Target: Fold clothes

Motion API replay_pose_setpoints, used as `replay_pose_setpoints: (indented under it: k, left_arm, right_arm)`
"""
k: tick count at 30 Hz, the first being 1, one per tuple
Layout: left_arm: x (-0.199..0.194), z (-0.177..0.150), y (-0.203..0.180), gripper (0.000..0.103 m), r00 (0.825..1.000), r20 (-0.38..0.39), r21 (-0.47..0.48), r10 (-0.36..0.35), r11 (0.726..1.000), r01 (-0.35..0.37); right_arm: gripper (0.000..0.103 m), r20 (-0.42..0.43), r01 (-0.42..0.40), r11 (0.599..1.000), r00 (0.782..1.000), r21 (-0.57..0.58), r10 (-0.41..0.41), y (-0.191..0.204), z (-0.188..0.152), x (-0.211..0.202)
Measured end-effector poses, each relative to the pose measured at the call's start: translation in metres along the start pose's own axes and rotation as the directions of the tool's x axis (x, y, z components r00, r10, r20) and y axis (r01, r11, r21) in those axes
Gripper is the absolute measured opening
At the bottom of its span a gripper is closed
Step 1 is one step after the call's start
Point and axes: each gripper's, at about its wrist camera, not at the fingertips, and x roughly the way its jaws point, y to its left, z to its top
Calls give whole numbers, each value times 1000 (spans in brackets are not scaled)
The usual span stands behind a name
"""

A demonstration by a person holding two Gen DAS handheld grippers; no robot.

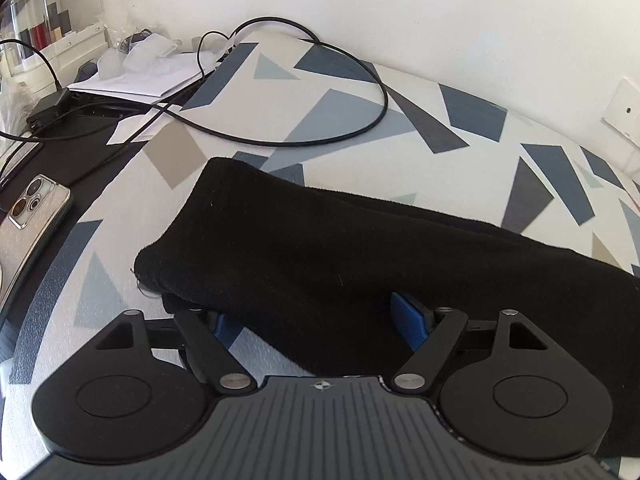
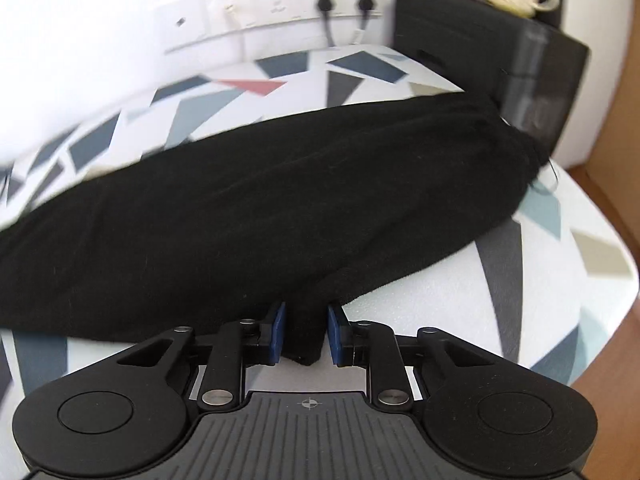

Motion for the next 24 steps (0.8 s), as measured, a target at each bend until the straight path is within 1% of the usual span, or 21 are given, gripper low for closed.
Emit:
replay_pose_setpoints:
  k: [1, 5, 7, 8, 9, 11, 12, 13, 14, 16, 17, 18, 19, 20, 21, 23, 24]
  left_arm:
    - [2, 2, 0, 82, 1000, 8, 4, 0, 1000, 0]
    - [12, 12, 2, 85, 1000, 25, 0, -6, 1000, 6]
    - [14, 18, 5, 86, 1000, 21, 2, -22, 1000, 22]
    - [12, 21, 10, 86, 999, 14, -12, -37, 999, 37]
    - [10, 24, 15, 85, 999, 7, -29, -54, 998, 54]
    - [-5, 27, 34, 85, 995, 15, -98, -100, 990, 101]
    - [-14, 25, 46, 85, 991, 30, -131, -130, 982, 133]
    - [-22, 22, 59, 85, 987, 40, -170, -156, 972, 161]
    - [-26, 18, 72, 85, 983, 30, -230, -183, 956, 185]
    - [-27, 9, 96, 85, 972, -2, -355, -235, 909, 219]
    - [-23, 3, 110, 83, 962, -18, -442, -272, 865, 236]
    - [-18, -3, 121, 77, 952, -14, -513, -305, 820, 254]
    - [-16, -8, 127, 74, 947, 0, -554, -322, 788, 268]
    - [-16, -11, 131, 74, 943, 21, -576, -331, 767, 282]
    - [-15, -14, 132, 74, 937, 37, -588, -348, 751, 302]
    - [-12, -15, 127, 76, 932, 47, -577, -359, 752, 319]
    - [-10, -15, 125, 80, 930, 51, -570, -364, 754, 326]
  right_arm:
    - [20, -9, 2, 1000, 1000, -19, -2, 1, 1, -1]
    - [20, -40, 17, 1000, 999, -26, -18, 3, 8, 0]
    - [23, -38, 33, 998, 999, -48, -35, 11, 13, -2]
    - [25, -23, 29, 998, 999, -57, -30, 15, 16, -4]
    - [30, 1, 16, 997, 1000, -70, -16, 19, 18, -7]
    - [32, 47, -10, 995, 999, -97, 14, 29, 24, -13]
    - [34, 58, -28, 993, 998, -115, 35, 34, 26, -15]
    - [33, 69, -46, 990, 996, -132, 55, 40, 28, -16]
    - [33, 68, -63, 988, 995, -144, 73, 45, 30, -16]
    - [33, 62, -90, 982, 993, -164, 101, 57, 31, -12]
    - [33, 52, -99, 981, 993, -170, 109, 62, 30, -9]
    - [33, 42, -107, 979, 992, -176, 116, 67, 29, -6]
    - [33, 33, -117, 976, 992, -181, 124, 73, 28, -4]
    - [33, 29, -125, 974, 991, -191, 133, 79, 28, -4]
    - [33, 25, -134, 971, 990, -200, 142, 85, 28, -3]
    - [33, 18, -150, 963, 987, -223, 158, 97, 29, -2]
    - [33, 11, -153, 961, 987, -231, 160, 102, 29, 0]
